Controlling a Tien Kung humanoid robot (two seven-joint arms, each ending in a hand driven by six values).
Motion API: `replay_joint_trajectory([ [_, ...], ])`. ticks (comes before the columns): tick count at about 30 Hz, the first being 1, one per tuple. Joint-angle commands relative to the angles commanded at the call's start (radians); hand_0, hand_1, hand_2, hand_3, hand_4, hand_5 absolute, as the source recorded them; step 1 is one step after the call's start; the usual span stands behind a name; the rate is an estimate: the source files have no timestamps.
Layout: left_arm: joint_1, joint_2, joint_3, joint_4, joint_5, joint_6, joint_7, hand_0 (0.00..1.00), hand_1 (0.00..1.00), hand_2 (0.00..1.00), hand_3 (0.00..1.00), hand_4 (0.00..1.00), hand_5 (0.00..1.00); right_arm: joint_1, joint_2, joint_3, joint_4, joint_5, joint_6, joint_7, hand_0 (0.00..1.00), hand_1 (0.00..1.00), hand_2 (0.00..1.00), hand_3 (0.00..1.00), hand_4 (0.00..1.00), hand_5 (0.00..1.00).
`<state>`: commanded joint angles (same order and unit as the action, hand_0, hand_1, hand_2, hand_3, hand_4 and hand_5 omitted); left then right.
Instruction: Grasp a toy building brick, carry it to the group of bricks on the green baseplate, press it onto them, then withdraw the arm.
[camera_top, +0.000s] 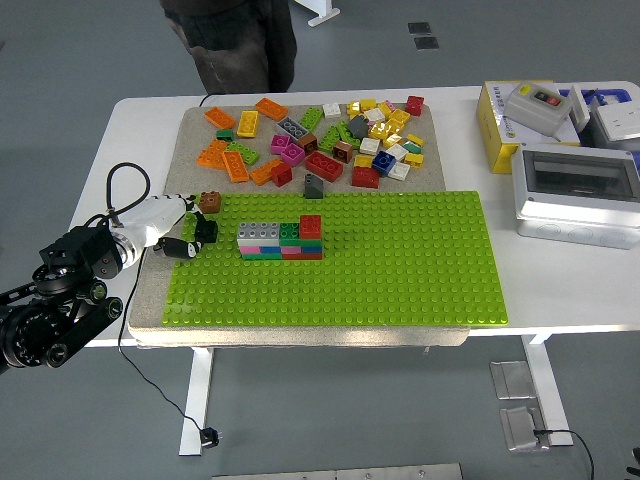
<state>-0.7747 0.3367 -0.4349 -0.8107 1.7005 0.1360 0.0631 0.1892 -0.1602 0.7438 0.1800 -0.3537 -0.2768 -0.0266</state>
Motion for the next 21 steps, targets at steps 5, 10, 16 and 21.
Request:
replay_joint_trajectory([
  [5, 0.0, -0.002, 0.002, 0.003, -0.003, -0.001, -0.001, 0.998, 0.998, 0.998, 0.659, 0.488, 0.282, 0.0, 0.001, 0.004, 0.0, -0.004, 0.0, -0.001, 0.697, 0.667, 0.668, 0.67, 0.369, 0.811],
  [10, 0.0, -0.004, 0.004, 0.007, -0.008, -0.001, -0.002, 0.998, 0.998, 0.998, 0.659, 0.485, 0.275, 0.001, 0.001, 0.004, 0.0, -0.005, 0.0, -0.001, 0.697, 0.666, 0.668, 0.67, 0.368, 0.812],
  [16, 0.002, 0.001, -0.023, -0.009, -0.001, 0.002, -0.007, 0.998, 0.998, 0.998, 0.602, 0.471, 0.267, 0.001, 0.0, 0.001, 0.0, -0.001, 0.0, 0.0, 0.697, 0.666, 0.667, 0.669, 0.367, 0.813],
  [21, 0.007, 0.012, -0.06, -0.04, 0.007, 0.003, -0.008, 0.998, 0.998, 0.998, 0.554, 0.468, 0.266, -0.001, -0.002, -0.001, 0.0, 0.003, 0.0, 0.002, 0.698, 0.666, 0.666, 0.67, 0.366, 0.814],
])
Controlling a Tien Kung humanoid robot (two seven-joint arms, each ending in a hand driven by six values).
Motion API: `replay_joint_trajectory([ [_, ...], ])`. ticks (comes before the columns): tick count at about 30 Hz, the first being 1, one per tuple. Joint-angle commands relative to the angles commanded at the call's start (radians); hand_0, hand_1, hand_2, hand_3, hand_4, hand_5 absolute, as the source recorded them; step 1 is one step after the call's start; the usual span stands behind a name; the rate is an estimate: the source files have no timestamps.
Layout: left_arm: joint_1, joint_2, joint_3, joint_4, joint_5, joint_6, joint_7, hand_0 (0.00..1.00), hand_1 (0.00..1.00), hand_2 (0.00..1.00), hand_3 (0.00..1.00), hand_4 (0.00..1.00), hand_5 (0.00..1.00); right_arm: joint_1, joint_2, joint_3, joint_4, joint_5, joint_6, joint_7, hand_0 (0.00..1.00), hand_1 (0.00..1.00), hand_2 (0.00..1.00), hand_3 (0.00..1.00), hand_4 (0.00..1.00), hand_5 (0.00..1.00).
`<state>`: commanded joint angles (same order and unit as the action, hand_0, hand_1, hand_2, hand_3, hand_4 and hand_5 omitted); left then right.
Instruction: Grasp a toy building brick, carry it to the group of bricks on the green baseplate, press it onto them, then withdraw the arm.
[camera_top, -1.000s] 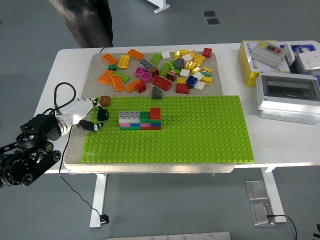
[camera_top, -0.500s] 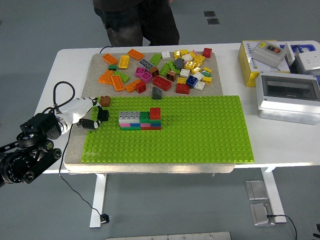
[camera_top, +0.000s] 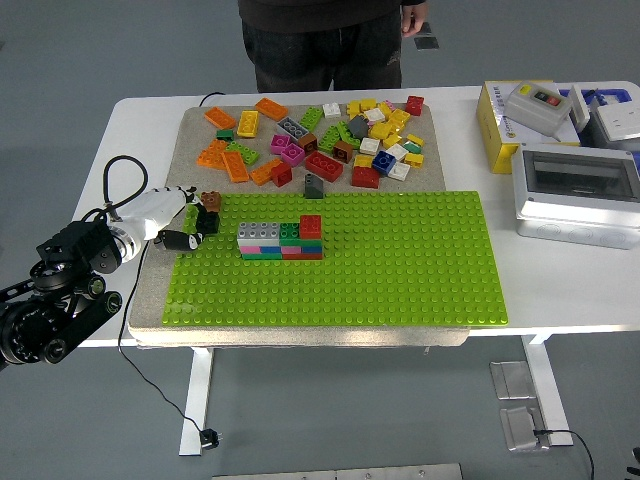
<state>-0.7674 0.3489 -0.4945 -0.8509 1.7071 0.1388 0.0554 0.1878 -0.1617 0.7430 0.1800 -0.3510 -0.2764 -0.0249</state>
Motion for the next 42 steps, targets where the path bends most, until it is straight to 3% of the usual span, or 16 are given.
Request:
replay_joint_trajectory([
  [3, 0.009, 0.009, -0.036, -0.031, 0.005, -0.006, 0.007, 0.998, 0.998, 0.998, 0.554, 0.468, 0.266, -0.002, -0.001, 0.001, 0.0, 0.0, 0.0, 0.001, 0.698, 0.666, 0.666, 0.67, 0.366, 0.814],
  [4, 0.014, 0.012, -0.05, -0.043, 0.007, -0.009, 0.011, 0.998, 0.998, 0.998, 0.519, 0.531, 0.248, -0.002, -0.001, 0.002, 0.0, 0.0, 0.0, 0.001, 0.698, 0.666, 0.665, 0.67, 0.364, 0.815],
  [6, 0.032, 0.023, -0.092, -0.08, 0.014, -0.025, 0.03, 0.998, 0.998, 0.998, 0.519, 0.531, 0.248, -0.004, -0.002, 0.004, 0.0, 0.001, 0.0, 0.003, 0.698, 0.666, 0.665, 0.67, 0.364, 0.815],
  [12, 0.109, 0.046, -0.222, -0.206, 0.068, -0.106, 0.124, 0.998, 0.998, 0.998, 0.512, 0.542, 0.238, -0.011, -0.005, 0.009, 0.0, 0.01, -0.001, 0.011, 0.698, 0.666, 0.664, 0.671, 0.363, 0.816],
  [16, 0.168, 0.032, -0.325, -0.313, 0.101, -0.176, 0.206, 0.998, 0.998, 0.998, 0.508, 0.558, 0.226, -0.015, -0.005, 0.017, 0.0, 0.009, -0.003, 0.017, 0.697, 0.666, 0.66, 0.671, 0.365, 0.817],
  [20, 0.202, -0.001, -0.413, -0.424, 0.132, -0.226, 0.288, 0.998, 0.998, 0.998, 0.508, 0.558, 0.226, -0.018, -0.005, 0.022, 0.0, 0.003, -0.004, 0.019, 0.697, 0.666, 0.66, 0.671, 0.365, 0.817],
  [26, 0.202, -0.042, -0.422, -0.555, 0.153, -0.241, 0.333, 0.998, 0.998, 0.998, 0.511, 0.575, 0.227, -0.019, -0.004, 0.025, 0.0, -0.001, -0.004, 0.019, 0.698, 0.666, 0.66, 0.671, 0.364, 0.817],
  [32, 0.194, -0.076, -0.383, -0.544, 0.15, -0.237, 0.33, 0.998, 0.998, 0.998, 0.514, 0.58, 0.224, -0.018, -0.003, 0.024, 0.0, 0.003, -0.004, 0.02, 0.698, 0.666, 0.66, 0.671, 0.364, 0.817],
  [42, 0.174, -0.108, -0.321, -0.498, 0.163, -0.222, 0.319, 0.998, 0.992, 0.998, 0.517, 0.569, 0.204, -0.015, -0.001, 0.02, 0.0, 0.006, -0.003, 0.02, 0.697, 0.666, 0.659, 0.673, 0.362, 0.815],
])
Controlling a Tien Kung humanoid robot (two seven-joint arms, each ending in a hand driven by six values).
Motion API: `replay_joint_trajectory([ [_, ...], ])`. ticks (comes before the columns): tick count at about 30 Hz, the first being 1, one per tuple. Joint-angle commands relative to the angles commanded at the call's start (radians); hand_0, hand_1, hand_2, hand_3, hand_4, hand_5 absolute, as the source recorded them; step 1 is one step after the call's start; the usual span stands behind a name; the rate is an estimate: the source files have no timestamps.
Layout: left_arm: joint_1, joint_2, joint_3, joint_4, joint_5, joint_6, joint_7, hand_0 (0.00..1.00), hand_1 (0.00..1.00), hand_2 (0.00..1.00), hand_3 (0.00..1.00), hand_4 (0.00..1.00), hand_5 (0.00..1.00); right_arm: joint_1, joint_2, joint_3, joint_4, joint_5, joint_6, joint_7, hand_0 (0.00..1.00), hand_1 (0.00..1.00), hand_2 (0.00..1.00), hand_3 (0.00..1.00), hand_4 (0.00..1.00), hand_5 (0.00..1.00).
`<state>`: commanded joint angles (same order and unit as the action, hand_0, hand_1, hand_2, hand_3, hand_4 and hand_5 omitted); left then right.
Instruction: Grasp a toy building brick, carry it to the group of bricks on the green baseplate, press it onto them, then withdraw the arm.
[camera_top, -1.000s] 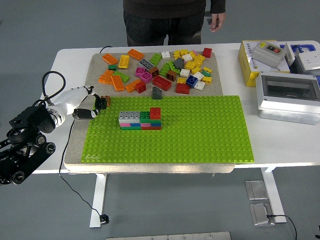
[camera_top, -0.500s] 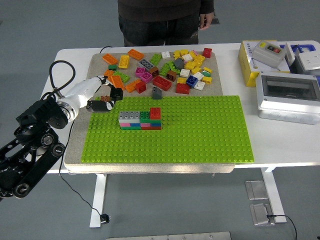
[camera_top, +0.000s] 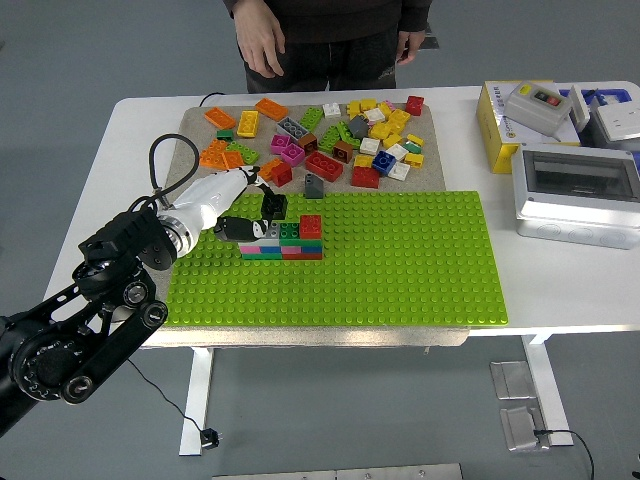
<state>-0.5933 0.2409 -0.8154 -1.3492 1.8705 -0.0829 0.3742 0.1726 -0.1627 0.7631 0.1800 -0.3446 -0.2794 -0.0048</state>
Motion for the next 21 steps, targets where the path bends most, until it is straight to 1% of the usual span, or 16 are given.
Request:
replay_joint_trajectory([
  [5, -0.011, -0.017, 0.019, 0.021, 0.005, -0.004, 0.0, 0.998, 0.991, 0.998, 0.513, 0.581, 0.202, 0.002, 0.0, 0.0, 0.0, -0.001, 0.0, 0.0, 0.698, 0.666, 0.659, 0.673, 0.362, 0.816],
  [11, -0.018, -0.03, 0.035, 0.042, 0.007, -0.008, 0.004, 0.998, 0.99, 0.998, 0.513, 0.583, 0.2, 0.003, 0.0, -0.005, 0.0, 0.003, 0.0, 0.0, 0.698, 0.666, 0.659, 0.673, 0.361, 0.816],
  [21, -0.028, -0.042, 0.042, 0.08, 0.002, -0.014, 0.009, 0.998, 0.99, 0.996, 0.502, 0.6, 0.207, 0.005, 0.001, -0.009, 0.0, 0.006, 0.001, 0.0, 0.696, 0.666, 0.659, 0.67, 0.361, 0.816],
])
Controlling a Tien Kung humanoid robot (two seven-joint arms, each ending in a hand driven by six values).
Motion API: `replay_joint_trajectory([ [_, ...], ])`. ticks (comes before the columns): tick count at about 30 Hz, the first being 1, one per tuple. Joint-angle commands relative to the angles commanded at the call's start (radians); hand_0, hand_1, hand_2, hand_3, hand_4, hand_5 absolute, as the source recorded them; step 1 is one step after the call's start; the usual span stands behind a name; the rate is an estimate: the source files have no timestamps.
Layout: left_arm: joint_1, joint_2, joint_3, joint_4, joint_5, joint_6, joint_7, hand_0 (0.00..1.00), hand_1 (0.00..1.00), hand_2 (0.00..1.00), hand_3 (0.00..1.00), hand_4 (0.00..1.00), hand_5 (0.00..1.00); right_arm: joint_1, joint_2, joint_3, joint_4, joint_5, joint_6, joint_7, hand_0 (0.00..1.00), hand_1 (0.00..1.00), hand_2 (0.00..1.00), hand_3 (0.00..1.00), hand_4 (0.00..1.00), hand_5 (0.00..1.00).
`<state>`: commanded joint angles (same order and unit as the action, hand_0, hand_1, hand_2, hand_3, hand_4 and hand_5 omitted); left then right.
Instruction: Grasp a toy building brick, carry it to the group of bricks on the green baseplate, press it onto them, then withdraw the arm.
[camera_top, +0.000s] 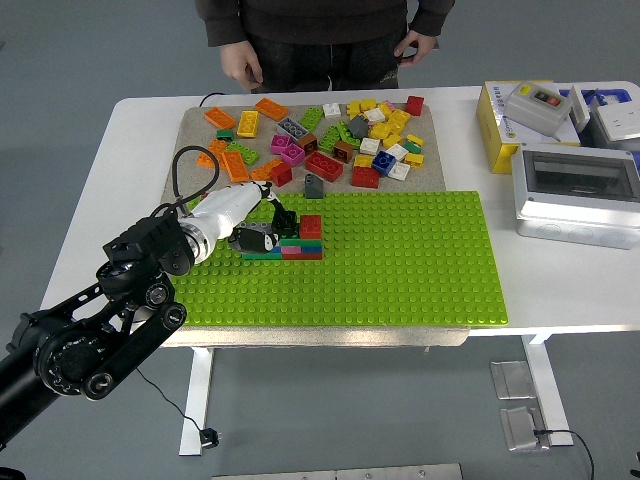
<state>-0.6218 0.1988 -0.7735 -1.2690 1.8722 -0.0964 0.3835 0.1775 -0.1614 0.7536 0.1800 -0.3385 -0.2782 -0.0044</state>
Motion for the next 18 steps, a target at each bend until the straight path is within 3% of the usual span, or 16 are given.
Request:
replay_joint_trajectory([
  [18, -0.017, -0.017, 0.021, 0.018, -0.016, 0.004, -0.004, 0.998, 0.988, 0.991, 0.507, 0.612, 0.205, 0.004, 0.0, -0.004, 0.0, 0.0, 0.0, 0.002, 0.697, 0.667, 0.659, 0.672, 0.36, 0.814],
])
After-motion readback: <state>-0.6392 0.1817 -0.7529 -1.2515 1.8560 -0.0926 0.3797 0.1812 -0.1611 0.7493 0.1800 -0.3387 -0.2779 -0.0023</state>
